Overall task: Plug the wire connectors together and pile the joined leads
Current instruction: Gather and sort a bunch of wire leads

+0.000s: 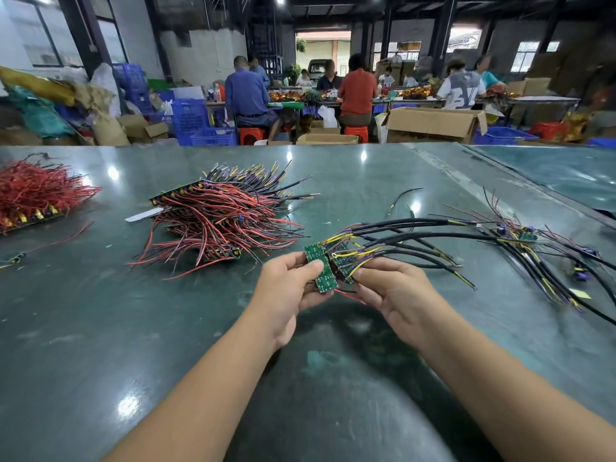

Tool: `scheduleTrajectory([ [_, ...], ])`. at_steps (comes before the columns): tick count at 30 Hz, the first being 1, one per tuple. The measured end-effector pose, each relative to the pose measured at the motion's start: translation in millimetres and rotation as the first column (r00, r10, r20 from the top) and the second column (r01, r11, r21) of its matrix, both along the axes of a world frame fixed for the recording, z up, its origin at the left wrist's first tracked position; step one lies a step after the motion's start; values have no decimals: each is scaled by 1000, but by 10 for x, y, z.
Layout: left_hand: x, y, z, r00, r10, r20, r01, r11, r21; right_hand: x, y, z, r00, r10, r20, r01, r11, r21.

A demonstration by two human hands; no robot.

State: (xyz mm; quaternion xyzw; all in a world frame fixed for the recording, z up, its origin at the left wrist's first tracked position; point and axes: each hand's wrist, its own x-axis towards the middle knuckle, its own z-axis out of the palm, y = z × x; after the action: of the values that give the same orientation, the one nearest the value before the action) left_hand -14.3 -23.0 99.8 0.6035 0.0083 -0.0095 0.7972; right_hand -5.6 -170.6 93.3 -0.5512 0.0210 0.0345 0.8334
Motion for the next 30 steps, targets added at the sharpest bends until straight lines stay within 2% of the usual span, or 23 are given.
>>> scheduleTrajectory([
  [5, 9, 37, -9, 999, 50, 14, -50, 999, 21, 11, -41, -1, 999, 48, -9, -48, 999, -22],
  [9, 18, 0, -44, 988, 138, 71, -144, 986, 85, 8, -13, -28, 1000, 9, -17, -10, 999, -52],
  [12, 24, -9, -64, 978, 177, 113, -188, 977, 97, -3, 21, -53, 1000, -7, 29, 10, 996, -88],
  [15, 9, -10, -48, 983, 147, 109, -155, 986, 68, -14, 63, -86, 994, -44, 101, 53, 995, -87],
  [19, 10, 14, 6, 990, 128, 63, -125, 991, -41, -3, 95, -109, 950, -124, 285, 206, 938, -278],
  [24, 31, 50, 8, 978, 193, 82, -188, 980, -67, 46, 30, -143, 912, -196, 361, 356, 816, -456],
  [26, 49, 56, -1, 967, 225, 117, -218, 973, -73, 50, 33, -142, 919, -210, 335, 351, 821, -450],
  [30, 78, 90, -12, 949, 274, 157, -269, 962, -52, 31, 45, -112, 952, -191, 238, 265, 905, -332],
])
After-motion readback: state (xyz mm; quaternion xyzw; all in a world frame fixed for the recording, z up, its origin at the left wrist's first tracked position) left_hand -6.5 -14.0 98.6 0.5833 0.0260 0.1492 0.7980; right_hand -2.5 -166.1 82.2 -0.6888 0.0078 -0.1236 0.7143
